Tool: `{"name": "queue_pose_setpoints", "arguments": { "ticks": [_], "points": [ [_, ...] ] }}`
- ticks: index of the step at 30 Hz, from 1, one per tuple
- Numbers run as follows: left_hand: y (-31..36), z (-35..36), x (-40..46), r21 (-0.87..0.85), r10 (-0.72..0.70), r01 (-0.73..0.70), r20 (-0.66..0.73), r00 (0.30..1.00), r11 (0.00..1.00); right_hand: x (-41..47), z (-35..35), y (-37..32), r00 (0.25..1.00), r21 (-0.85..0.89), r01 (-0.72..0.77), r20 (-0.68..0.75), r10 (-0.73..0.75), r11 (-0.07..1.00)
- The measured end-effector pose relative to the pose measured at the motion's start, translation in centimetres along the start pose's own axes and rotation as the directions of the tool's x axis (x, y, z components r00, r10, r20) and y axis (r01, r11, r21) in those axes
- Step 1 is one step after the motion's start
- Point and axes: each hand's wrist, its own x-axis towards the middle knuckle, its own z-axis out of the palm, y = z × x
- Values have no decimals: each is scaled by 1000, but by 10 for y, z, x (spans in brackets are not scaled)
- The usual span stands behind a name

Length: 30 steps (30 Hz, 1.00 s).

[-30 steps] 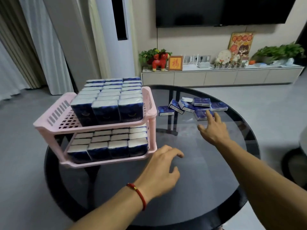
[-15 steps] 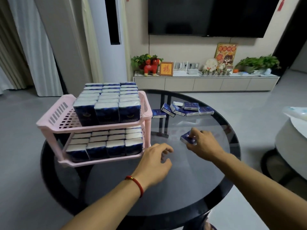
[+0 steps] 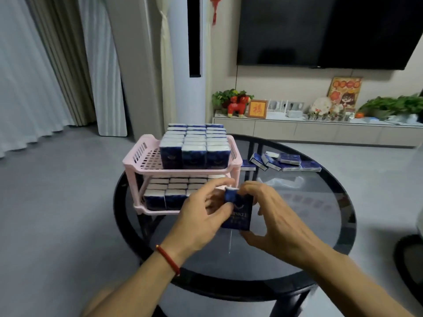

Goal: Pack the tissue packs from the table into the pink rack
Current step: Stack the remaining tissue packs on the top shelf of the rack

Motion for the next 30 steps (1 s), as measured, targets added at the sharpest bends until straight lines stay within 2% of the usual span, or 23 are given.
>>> {"name": "queue_pose_setpoints", "arguments": {
  "ticks": [4, 7, 10, 13, 17, 23, 30],
  "points": [
    [6, -35, 3, 138, 179, -154, -199, 963, 978, 21, 14, 2, 988, 115, -33, -149, 50, 993],
    [7, -63, 8, 247, 288, -202, -390, 875, 948, 38, 27, 17, 925, 148, -197, -300, 234, 969],
    [10, -84, 19, 362, 421, -264, -477, 772, 894, 53, 36, 31, 839, 319, -372, -287, 462, 872],
    [10, -92, 32, 474, 480, -245, -475, 738, 846, 63, 43, 40, 815, 386, -397, -270, 513, 833],
    [-3, -93, 46, 485, 454, -209, -467, 759, 849, 73, 50, 40, 819, 396, -362, -298, 491, 844],
    [-22, -97, 59, 592, 489, -181, -413, 769, 785, 74, 57, 30, 841, 353, -379, -254, 477, 855],
    [-13, -98, 61, 591, 367, -83, -379, 850, 802, 76, 50, 23, 844, 306, -384, -267, 465, 871]
  ]
}}
